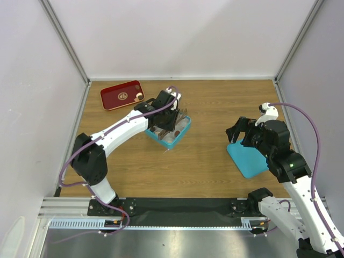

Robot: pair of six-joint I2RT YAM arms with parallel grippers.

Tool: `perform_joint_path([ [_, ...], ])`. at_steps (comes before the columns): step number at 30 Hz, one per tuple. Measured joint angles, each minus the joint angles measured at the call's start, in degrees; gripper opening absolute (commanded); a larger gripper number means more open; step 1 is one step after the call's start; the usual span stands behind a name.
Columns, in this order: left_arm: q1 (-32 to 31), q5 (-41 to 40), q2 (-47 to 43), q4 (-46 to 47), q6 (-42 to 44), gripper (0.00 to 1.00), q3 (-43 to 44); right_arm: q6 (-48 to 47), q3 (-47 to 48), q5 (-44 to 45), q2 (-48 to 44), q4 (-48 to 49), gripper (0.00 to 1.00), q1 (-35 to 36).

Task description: Pack the chocolate

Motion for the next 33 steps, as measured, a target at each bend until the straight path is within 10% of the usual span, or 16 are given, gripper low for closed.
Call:
perform_joint_path([
  [33,-2.1,-2.9,-1.6,2.1,-1.2,0.45,-4.2,0.9,0.0,0.0,-1.1,0.0,0.99,0.0],
])
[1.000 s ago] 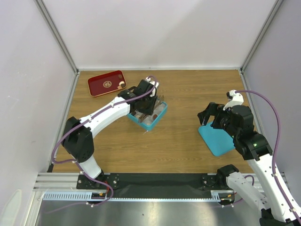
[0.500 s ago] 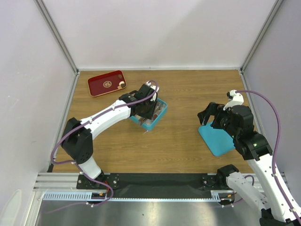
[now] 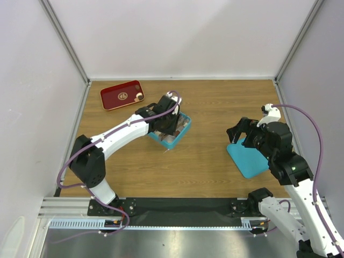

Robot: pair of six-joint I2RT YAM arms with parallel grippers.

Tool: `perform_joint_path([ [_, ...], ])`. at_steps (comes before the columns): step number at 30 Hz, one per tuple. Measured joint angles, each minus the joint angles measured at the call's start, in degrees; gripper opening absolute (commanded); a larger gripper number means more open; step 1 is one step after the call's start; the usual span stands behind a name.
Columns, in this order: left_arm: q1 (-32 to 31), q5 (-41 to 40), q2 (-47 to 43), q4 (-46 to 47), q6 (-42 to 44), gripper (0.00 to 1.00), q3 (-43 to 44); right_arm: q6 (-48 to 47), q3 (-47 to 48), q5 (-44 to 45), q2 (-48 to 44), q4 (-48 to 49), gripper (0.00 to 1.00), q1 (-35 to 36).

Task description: Pack the chocolate

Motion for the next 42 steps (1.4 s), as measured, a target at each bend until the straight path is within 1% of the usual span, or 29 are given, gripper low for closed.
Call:
perform_joint_path([
  [8,0.0,-2.5,-0.3,-0.8,0.1,0.45,1.6,0.0,0.0,0.0,0.1,0.0,0.99,0.0],
  [11,0.0,-4.8,-0.4,-2.2,0.2,0.46,4.8,0.0,0.0,0.0,0.4,0.1,0.99,0.0],
  [15,1.1,-8.2,-0.4,-4.5,0.8,0.46,12.0,0.0,0.0,0.0,0.8,0.1,0.99,0.0],
  [18,4.3,-8.6,-0.4,-4.7,1.2,0.46,15.6,0.0,0.0,-0.1,0.9,0.1,0.99,0.0],
  [22,13.7,-8.7,0.5,-5.0,1.4,0.46,17.7,0.0,0.0,-0.5,1.0,0.2,0.99,0.0],
  [26,22.3,-8.9,5.5,-5.1,1.8,0.47,21.2,0.2,0.0,-1.3,1.0,0.6,0.99,0.0],
  [29,26.5,-8.7,11.8,-4.9,2.0,0.49,25.2,0.2,0.0,-2.0,1.0,1.1,0.99,0.0],
  [33,28.3,-8.2,19.2,-4.7,2.2,0.48,29.2,0.2,-0.3,-2.2,1.3,1.8,0.99,0.0],
  [37,28.4,-7.6,25.4,-4.6,2.6,0.48,33.0,0.1,-0.5,-2.2,1.7,2.5,0.99,0.0],
  [42,28.4,-7.6,28.5,-4.6,2.7,0.47,33.9,0.1,-0.7,-2.2,2.6,2.8,0.99,0.0],
])
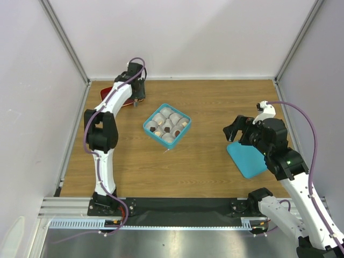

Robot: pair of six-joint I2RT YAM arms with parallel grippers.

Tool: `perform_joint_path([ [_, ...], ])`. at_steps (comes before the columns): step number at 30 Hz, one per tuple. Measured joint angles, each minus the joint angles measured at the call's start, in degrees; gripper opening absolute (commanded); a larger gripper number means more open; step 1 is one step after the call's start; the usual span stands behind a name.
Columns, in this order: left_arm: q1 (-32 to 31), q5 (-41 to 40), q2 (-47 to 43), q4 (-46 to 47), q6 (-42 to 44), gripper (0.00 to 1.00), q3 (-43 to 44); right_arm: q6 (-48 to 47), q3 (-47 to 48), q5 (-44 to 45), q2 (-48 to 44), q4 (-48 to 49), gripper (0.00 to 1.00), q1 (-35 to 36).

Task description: Pack the chocolate

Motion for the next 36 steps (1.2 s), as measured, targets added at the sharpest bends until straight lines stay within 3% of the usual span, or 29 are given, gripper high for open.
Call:
perform_joint_path([
  [36,1.9,0.2,1.6,4.1,0.4,0.46,-1.3,-0.4,-1.5,0.0,1.8,1.4,0.99,0.0],
])
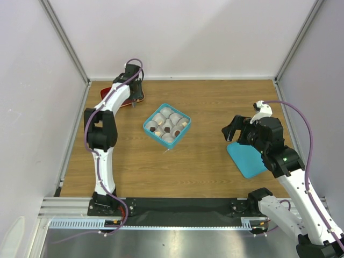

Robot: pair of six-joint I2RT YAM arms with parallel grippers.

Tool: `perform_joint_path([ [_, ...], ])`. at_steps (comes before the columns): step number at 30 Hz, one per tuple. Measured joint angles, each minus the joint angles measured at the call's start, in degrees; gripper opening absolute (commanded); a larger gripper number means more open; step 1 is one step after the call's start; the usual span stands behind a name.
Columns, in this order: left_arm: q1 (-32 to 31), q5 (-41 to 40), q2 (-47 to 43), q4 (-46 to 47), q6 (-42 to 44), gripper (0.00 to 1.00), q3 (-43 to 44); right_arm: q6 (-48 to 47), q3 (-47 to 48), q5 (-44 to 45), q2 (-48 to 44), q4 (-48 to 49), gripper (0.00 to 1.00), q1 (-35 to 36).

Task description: Pack the chocolate

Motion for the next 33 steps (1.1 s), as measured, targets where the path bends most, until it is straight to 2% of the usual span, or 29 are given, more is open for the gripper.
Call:
perform_joint_path([
  [23,1.7,0.8,3.0,0.6,0.0,0.45,0.0,-0.2,-0.4,1.4,0.1,0.3,0.99,0.0],
  [33,2.1,0.9,3.0,0.4,0.0,0.39,0.0,-0.2,-1.2,1.4,0.1,1.2,0.99,0.0],
])
